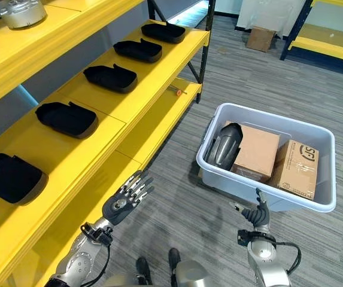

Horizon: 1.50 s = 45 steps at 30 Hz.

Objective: Move parts from the plastic box to the shelf.

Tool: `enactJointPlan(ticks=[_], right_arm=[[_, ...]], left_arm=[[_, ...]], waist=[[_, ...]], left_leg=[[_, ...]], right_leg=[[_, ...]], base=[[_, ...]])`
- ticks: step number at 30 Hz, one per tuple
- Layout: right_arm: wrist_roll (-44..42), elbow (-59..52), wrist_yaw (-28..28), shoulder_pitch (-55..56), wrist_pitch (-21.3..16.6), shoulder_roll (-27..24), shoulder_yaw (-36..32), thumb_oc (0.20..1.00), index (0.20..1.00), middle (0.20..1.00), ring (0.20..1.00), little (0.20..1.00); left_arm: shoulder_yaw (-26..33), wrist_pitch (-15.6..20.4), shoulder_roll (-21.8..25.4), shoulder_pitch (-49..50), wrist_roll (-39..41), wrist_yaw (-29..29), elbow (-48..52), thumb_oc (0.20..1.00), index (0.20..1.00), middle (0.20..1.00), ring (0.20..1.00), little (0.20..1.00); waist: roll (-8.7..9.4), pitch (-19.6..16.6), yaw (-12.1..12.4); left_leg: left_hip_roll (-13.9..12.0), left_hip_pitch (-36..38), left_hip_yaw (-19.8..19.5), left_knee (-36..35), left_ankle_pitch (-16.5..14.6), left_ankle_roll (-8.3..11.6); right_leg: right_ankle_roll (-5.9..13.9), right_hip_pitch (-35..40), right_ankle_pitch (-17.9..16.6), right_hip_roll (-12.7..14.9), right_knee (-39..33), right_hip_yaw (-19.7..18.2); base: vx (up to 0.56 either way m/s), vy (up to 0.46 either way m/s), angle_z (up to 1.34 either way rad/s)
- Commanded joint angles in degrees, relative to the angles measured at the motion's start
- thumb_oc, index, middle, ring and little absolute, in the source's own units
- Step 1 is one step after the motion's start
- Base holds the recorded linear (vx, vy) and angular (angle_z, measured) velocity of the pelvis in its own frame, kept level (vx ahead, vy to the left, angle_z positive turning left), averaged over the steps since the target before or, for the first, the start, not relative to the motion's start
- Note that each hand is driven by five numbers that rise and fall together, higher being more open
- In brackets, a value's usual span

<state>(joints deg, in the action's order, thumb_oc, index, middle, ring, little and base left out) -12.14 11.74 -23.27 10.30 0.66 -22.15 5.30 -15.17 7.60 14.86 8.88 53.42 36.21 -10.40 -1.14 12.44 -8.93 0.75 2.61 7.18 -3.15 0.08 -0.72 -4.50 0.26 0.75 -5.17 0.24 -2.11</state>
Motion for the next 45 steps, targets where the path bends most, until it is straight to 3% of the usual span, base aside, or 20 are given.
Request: enactJointPlan(ticks=[1,3,7,9,10,12,14,17,18,19,21,22,23,25,28,33,38,42,45], right_arm=[[0.76,-2.94,2.03,-3.01,-1.41,0.00,-0.20,1.000,1.000,1.000,1.000,1.000],[1.19,-2.74,3.67,-4.52,-0.97,0.46,1.75,1.000,1.000,1.000,1.000,1.000],[0.24,-3.40,5.10,-5.09,-0.66,0.36,2.30,1.000,1.000,1.000,1.000,1.000],[0.63,-4.27,5.82,-5.30,0.67,0.44,2.82,1.000,1.000,1.000,1.000,1.000],[0.72,-4.82,5.81,-5.86,0.99,0.58,3.67,1.000,1.000,1.000,1.000,1.000],[0.77,-4.48,6.32,-7.89,1.61,1.15,4.85,1.000,1.000,1.000,1.000,1.000],[-0.31,-3.14,6.49,-9.98,2.16,1.91,5.68,1.000,1.000,1.000,1.000,1.000],[-0.87,-1.56,5.97,-9.98,0.96,2.72,5.94,1.000,1.000,1.000,1.000,1.000],[-0.74,-1.42,6.35,-9.81,1.10,3.02,5.96,1.000,1.000,1.000,1.000,1.000],[-0.60,-0.65,7.05,-9.69,0.79,3.58,6.07,1.000,1.000,1.000,1.000,1.000],[0.40,-0.03,7.24,-9.85,0.19,4.14,6.07,1.000,1.000,1.000,1.000,1.000],[0.52,-0.03,7.21,-9.88,0.13,4.19,6.13,1.000,1.000,1.000,1.000,1.000],[1.12,-0.40,7.06,-9.84,0.36,3.82,6.26,1.000,1.000,1.000,1.000,1.000],[4.49,-0.77,8.68,-9.53,3.47,2.80,6.35,1.000,1.000,1.000,1.000,1.000],[2.67,0.68,7.23,-10.43,4.84,1.40,6.28,1.000,1.000,1.000,1.000,1.000],[4.13,2.59,5.43,-10.01,3.69,-0.95,3.16,1.000,1.000,1.000,1.000,1.000],[3.29,4.69,2.83,-11.67,2.08,-2.42,1.77,1.000,1.000,1.000,1.000,1.000],[4.97,4.60,3.31,-11.46,-0.17,-3.44,1.24,1.000,1.000,1.000,1.000,1.000],[5.76,3.90,4.85,-10.66,-1.00,-3.62,1.29,1.000,1.000,1.000,1.000,1.000]], left_arm=[[1.37,1.96,0.98,0.35,0.38,0.98,3.41,1.000,1.000,1.000,1.000,1.000],[1.58,2.98,1.32,1.86,-0.46,0.39,3.73,1.000,1.000,1.000,1.000,1.000],[0.59,4.87,1.41,1.53,-1.86,0.14,1.80,1.000,1.000,1.000,1.000,1.000],[0.98,5.28,1.24,0.74,0.63,-1.68,1.65,1.000,1.000,1.000,1.000,1.000],[1.18,5.24,1.37,0.10,0.31,-1.78,1.48,1.000,1.000,1.000,1.000,1.000],[1.11,6.05,1.82,-0.39,-0.77,-3.05,1.36,1.000,1.000,1.000,1.000,1.000],[1.25,5.85,2.47,-1.12,-1.23,-4.37,1.15,1.000,1.000,1.000,1.000,1.000],[0.82,4.39,3.28,-1.45,-1.09,-4.79,1.13,1.000,1.000,1.000,1.000,1.000],[0.68,4.37,3.52,-1.42,-1.63,-4.99,0.94,1.000,1.000,1.000,1.000,1.000],[0.55,4.77,4.20,-1.04,-2.57,-5.54,0.86,1.000,1.000,1.000,1.000,1.000],[0.81,4.98,5.01,-0.58,-2.46,-6.23,1.20,1.000,1.000,1.000,1.000,1.000],[0.88,5.07,5.17,-0.47,-2.38,-6.32,1.31,1.000,1.000,1.000,1.000,1.000],[1.40,5.07,5.49,0.02,-1.64,-6.04,1.68,1.000,1.000,1.000,1.000,1.000],[1.87,6.02,5.10,0.64,-1.55,-6.61,2.58,1.000,1.000,1.000,1.000,1.000],[2.77,7.38,4.25,1.17,0.48,-9.75,3.84,1.000,1.000,1.000,1.000,1.000],[3.55,4.88,2.55,3.33,1.56,-9.89,7.88,1.000,1.000,1.000,1.000,1.000],[2.28,4.32,2.27,2.33,0.36,-10.31,6.32,1.000,1.000,1.000,1.000,1.000],[2.17,4.42,1.67,0.65,0.51,-10.13,4.55,1.000,1.000,1.000,1.000,1.000],[2.09,4.44,1.11,-1.19,0.37,-10.13,3.70,1.000,1.000,1.000,1.000,1.000]], waist=[[1.10,-0.80,3.12],[1.51,-1.65,4.66],[2.28,-2.27,4.65],[2.61,-2.47,4.66],[2.75,-2.36,5.10],[2.84,-1.30,6.58],[3.11,0.15,8.36],[3.85,0.67,8.48],[4.13,0.62,8.45],[4.61,0.62,8.71],[5.31,0.73,9.31],[5.43,0.82,9.37],[5.21,0.86,9.55],[4.75,0.49,9.67],[4.30,-0.13,10.27],[3.87,-1.06,10.87],[3.90,-0.36,10.20],[3.09,0.60,8.16],[2.68,1.05,6.39]], left_leg=[[3.06,-2.22,-2.88,2.81,1.19,-0.46],[2.90,-1.59,-6.60,-0.09,2.30,-1.02],[2.31,-0.65,-4.81,0.05,2.00,-1.12],[2.19,-0.10,-2.48,0.30,1.46,-1.41],[1.63,-0.09,-0.49,0.62,1.23,-1.57],[0.52,-0.09,2.29,1.19,0.88,-1.88],[-0.91,0.57,4.79,1.82,0.54,-1.94],[-2.08,1.73,4.84,3.07,-0.14,-1.81],[-2.42,2.15,4.96,3.29,-0.43,-1.71],[-3.35,3.14,5.76,3.23,-0.85,-1.13],[-4.14,4.01,7.08,3.08,-1.61,-0.53],[-4.36,4.19,7.24,3.08,-1.78,-0.41],[-6.12,4.04,7.65,3.45,-1.62,0.56],[-7.59,3.27,7.18,4.01,-0.92,1.58],[-9.37,3.70,6.57,2.48,0.99,3.35],[-12.78,3.77,3.52,0.35,4.00,5.97],[-15.00,1.72,3.50,4.94,4.31,6.63],[-16.82,-0.01,6.00,9.95,7.12,7.30],[-18.70,-1.73,10.90,15.24,9.82,8.42]], right_leg=[[6.67,-0.32,-3.43,2.91,0.88,1.82],[6.57,-0.57,-3.01,1.84,0.70,-0.22],[6.46,0.31,-2.64,1.75,1.01,0.09],[6.57,0.75,-1.85,2.04,2.01,1.50],[6.88,0.17,-0.99,2.86,5.16,4.06],[8.70,-2.72,-2.07,5.75,12.85,9.61],[10.33,-3.48,-2.82,9.58,15.43,13.83],[12.00,-1.42,-5.26,12.64,10.22,12.36],[12.90,-1.04,-6.97,14.33,8.37,11.87],[14.66,-0.96,-11.35,18.22,5.83,11.69],[16.10,-1.39,-15.38,21.55,3.79,12.94],[16.35,-1.59,-15.97,21.89,3.59,13.07],[16.61,-0.68,-14.04,21.84,1.18,13.87],[16.40,0.76,-11.66,20.92,-0.78,14.30],[15.29,2.71,-9.37,19.46,-1.79,15.62],[12.09,4.92,-5.33,16.43,-1.21,16.72],[8.95,4.30,-2.21,14.19,2.58,17.44],[6.74,3.94,-0.58,11.70,4.27,17.62],[5.58,4.56,0.10,10.67,4.20,19.38]], base=[[0.13,0.034,-1.00],[0.21,0.105,-0.82],[0.18,0.148,-0.42],[0.14,0.128,-0.24],[0.04,0.046,-0.25],[0.01,0.021,-0.32],[0.03,-0.094,-1.22],[0.11,-0.218,-1.14],[0.16,-0.397,-0.34],[0.14,-0.423,-0.05],[0.11,-0.376,-0.12],[0.11,-0.402,-0.20],[0.11,-0.357,-0.18],[0.12,-0.399,-0.06],[0.11,-0.258,-0.31],[0.12,-0.267,-0.09],[0.07,-0.329,0.11],[0.04,-0.276,0.07],[0.01,-0.195,0.15]])
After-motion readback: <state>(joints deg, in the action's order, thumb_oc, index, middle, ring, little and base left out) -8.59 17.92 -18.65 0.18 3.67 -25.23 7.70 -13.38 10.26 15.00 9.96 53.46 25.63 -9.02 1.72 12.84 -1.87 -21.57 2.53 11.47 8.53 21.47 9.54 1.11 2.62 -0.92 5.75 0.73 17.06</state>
